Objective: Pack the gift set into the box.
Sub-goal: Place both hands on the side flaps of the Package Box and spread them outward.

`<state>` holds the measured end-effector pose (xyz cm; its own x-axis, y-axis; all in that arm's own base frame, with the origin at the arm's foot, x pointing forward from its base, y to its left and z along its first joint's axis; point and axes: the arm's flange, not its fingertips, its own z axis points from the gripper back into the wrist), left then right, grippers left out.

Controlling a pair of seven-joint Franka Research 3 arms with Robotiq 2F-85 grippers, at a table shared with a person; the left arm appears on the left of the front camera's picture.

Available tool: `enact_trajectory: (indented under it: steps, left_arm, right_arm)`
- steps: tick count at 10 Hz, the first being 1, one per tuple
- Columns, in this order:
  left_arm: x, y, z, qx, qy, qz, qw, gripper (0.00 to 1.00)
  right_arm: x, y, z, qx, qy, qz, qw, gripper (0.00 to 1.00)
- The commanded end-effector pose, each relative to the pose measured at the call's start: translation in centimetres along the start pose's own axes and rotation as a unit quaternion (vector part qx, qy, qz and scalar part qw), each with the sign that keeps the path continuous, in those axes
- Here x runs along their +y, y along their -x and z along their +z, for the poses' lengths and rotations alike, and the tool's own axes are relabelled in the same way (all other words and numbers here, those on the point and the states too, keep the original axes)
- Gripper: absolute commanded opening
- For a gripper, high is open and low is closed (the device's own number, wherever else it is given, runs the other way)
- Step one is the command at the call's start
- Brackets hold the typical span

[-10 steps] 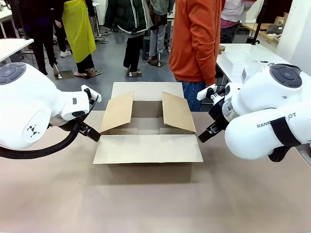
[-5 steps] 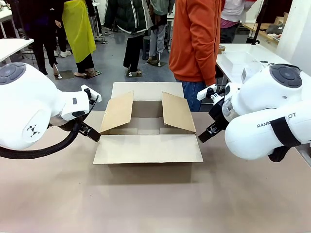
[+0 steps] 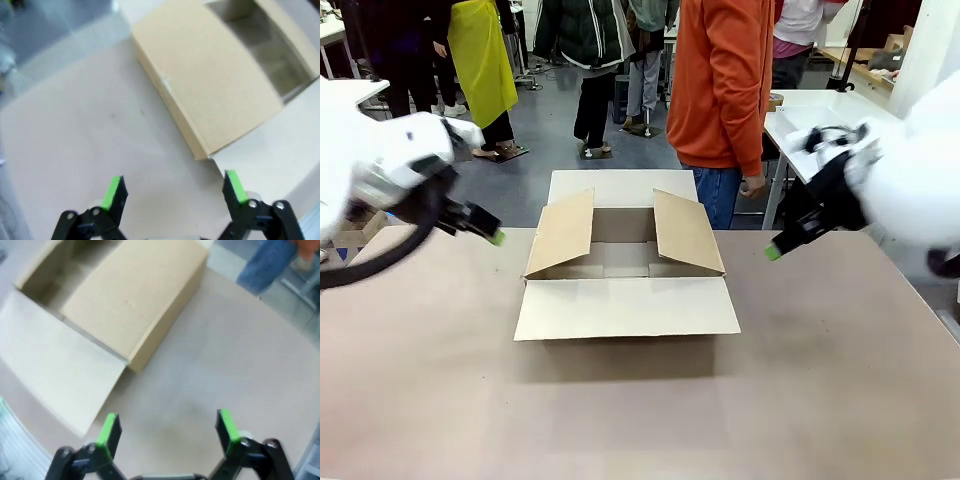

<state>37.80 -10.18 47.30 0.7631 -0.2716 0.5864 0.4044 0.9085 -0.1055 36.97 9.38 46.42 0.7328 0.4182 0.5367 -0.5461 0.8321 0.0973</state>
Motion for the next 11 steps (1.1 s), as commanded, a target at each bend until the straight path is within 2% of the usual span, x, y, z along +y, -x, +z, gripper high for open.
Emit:
enact_trajectory:
  steps: [1, 2, 3, 4, 5, 6, 7, 8, 9, 11]
  left_arm:
    - [5.4, 6.8, 4.4, -0.021, 0.070, 0.110, 0.991, 1.00]
    - [9.5, 8.2, 5.9, -0.028, 0.113, 0.186, 0.976, 1.00]
    - [13.3, 9.6, 6.8, -0.040, 0.171, 0.246, 0.953, 1.00]
    - [18.0, 11.8, 7.8, -0.080, 0.258, 0.292, 0.918, 1.00]
    - [22.4, 15.2, 8.3, -0.162, 0.306, 0.388, 0.854, 1.00]
    - [23.7, 17.6, 8.4, -0.198, 0.327, 0.414, 0.826, 1.00]
    - [25.0, 19.7, 7.9, -0.226, 0.345, 0.445, 0.795, 1.00]
    - [25.6, 21.2, 7.3, -0.243, 0.335, 0.472, 0.778, 1.00]
    - [25.9, 18.9, 10.4, -0.179, 0.301, 0.418, 0.838, 1.00]
    - [25.9, 18.9, 10.4, -0.179, 0.301, 0.418, 0.838, 1.00]
  right_arm:
    - [-4.6, 2.6, 5.7, -0.043, -0.074, -0.166, 0.982, 1.00]
    - [-7.3, 4.2, 8.6, -0.084, -0.108, -0.281, 0.950, 1.00]
    - [-9.7, 6.0, 10.7, -0.124, -0.157, -0.349, 0.916, 1.00]
    - [-13.2, 9.5, 12.9, -0.185, -0.231, -0.409, 0.863, 1.00]
    - [-16.0, 12.6, 13.4, -0.223, -0.268, -0.462, 0.816, 1.00]
    - [-18.4, 15.5, 13.2, -0.256, -0.295, -0.510, 0.766, 1.00]
    - [-20.7, 18.7, 12.4, -0.275, -0.310, -0.550, 0.725, 1.00]
    - [-21.7, 20.9, 11.1, -0.274, -0.303, -0.574, 0.710, 1.00]
    - [-19.2, 17.9, 14.7, -0.186, -0.253, -0.472, 0.824, 1.00]
    - [-19.2, 17.9, 14.7, -0.186, -0.253, -0.472, 0.824, 1.00]
